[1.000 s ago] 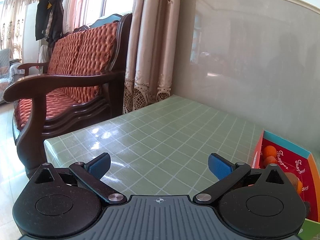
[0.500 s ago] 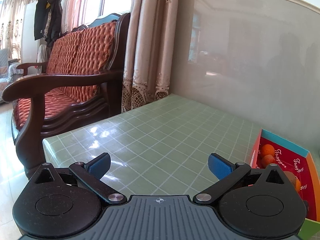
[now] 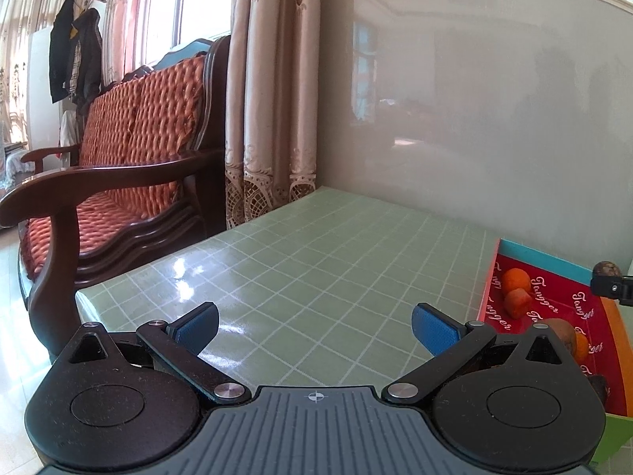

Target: Organize fruits

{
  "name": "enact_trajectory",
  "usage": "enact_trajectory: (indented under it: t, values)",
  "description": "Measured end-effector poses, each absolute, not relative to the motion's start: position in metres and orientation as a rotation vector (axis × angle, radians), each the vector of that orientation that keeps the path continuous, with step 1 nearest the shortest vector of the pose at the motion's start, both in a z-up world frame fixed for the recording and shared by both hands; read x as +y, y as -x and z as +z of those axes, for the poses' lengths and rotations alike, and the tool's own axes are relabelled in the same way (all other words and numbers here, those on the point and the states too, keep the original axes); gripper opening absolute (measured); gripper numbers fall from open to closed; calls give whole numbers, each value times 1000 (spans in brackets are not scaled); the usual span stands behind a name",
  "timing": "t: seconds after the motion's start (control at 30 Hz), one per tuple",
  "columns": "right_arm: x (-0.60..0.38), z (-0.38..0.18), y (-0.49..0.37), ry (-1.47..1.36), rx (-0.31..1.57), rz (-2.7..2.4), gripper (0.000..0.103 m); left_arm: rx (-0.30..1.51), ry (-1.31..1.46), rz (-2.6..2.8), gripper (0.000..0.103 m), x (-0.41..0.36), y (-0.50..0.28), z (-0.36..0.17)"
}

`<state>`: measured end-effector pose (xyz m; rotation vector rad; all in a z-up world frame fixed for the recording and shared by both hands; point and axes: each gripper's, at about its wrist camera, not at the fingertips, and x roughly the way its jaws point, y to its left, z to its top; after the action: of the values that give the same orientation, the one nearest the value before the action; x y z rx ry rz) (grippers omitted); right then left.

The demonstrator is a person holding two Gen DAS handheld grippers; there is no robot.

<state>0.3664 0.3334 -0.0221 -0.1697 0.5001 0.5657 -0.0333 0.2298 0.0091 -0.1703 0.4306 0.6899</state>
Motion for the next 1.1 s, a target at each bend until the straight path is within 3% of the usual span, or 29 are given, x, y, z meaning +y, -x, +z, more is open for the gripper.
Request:
enact_trajectory:
  t: [0.47, 1.1]
  values:
    - [364, -39, -367, 244, 531, 579, 44, 461, 205, 685, 103, 237, 30, 6]
    - [319, -5, -326, 164, 429, 515, 70, 464, 184, 624, 103, 213, 24, 9]
